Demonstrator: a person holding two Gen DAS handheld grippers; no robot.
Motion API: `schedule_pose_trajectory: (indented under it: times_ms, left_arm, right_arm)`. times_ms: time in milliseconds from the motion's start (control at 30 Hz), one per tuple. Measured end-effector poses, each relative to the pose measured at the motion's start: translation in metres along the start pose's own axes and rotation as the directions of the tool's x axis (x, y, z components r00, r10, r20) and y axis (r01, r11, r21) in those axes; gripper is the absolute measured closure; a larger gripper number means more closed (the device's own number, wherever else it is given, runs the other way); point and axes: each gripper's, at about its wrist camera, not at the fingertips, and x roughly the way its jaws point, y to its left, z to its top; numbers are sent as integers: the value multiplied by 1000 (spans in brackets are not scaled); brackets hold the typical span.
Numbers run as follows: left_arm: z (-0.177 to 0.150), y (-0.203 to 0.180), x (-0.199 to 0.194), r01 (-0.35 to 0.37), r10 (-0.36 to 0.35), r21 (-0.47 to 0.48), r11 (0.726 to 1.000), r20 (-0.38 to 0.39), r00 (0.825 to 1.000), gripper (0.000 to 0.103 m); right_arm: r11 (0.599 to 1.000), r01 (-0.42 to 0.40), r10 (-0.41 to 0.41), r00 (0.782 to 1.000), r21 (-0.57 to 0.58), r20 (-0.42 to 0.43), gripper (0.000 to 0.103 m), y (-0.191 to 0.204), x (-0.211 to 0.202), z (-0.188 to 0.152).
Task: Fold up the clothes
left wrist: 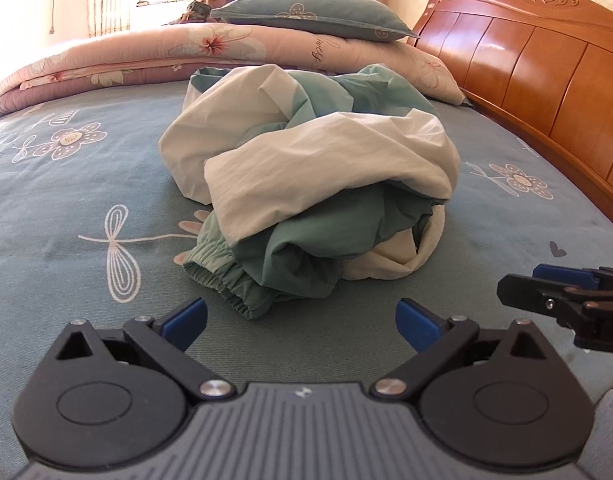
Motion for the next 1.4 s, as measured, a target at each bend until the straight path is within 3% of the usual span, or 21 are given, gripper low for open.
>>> schedule_pose_trajectory:
  times_ms: [67,200,433,500,600,767,867,900,967,1033,1133,1233,1400]
  left_arm:
    - [1,5,-3,-19,19,1,1000,12,1000,13]
    - [2,16,-5,-41,41,-4,999,11,999,14]
    - [4,34,-9,-35,36,-41,999,18,999,13]
    - [5,38,-10,-34,35,-42,999,17,999,13]
    - [6,45,-13,-26,28,-63,998,25,999,13]
    - [5,51,-14,-15,17,-76,997,21,1000,13]
    - [4,53,-14,-18,20,-65,998,19,1000,13]
    - [4,53,-14,-20,21,-64,998,17,1000,13]
    - [4,55,-14,-18,19,-68,998,16,1000,13]
    - [3,57,-14,-16,17,-73,997,16,1000,13]
    - [2,59,-13,-28,28,-75,997,9,1000,13]
    - [2,60,-13,-32,33,-75,997,7,999,13]
    - [4,60,-16,-29,30,-73,997,15,999,13]
  right_arm:
    - [1000,9,-9,1000,-1,-2,29,1,2,2]
    - [1000,4,-4,1000,9,-1,31,2,7,11]
    - [987,-109,105,993,116,46,30,-6,24,41]
    - [973,-145,135,989,182,67,25,-14,31,49]
    - [918,-228,212,974,326,84,22,-32,47,58]
    - [791,-256,265,962,556,65,24,-61,87,51]
    - [709,-304,315,944,637,100,34,-70,102,45]
    - [694,-314,327,939,648,105,43,-70,106,44]
    - [703,-303,322,942,643,92,52,-67,112,47]
    - [734,-280,294,952,618,81,67,-63,112,51]
    - [786,-243,248,966,569,70,79,-57,106,56]
    - [836,-206,199,978,508,69,84,-48,93,61]
    - [866,-204,157,978,457,139,89,-40,57,70]
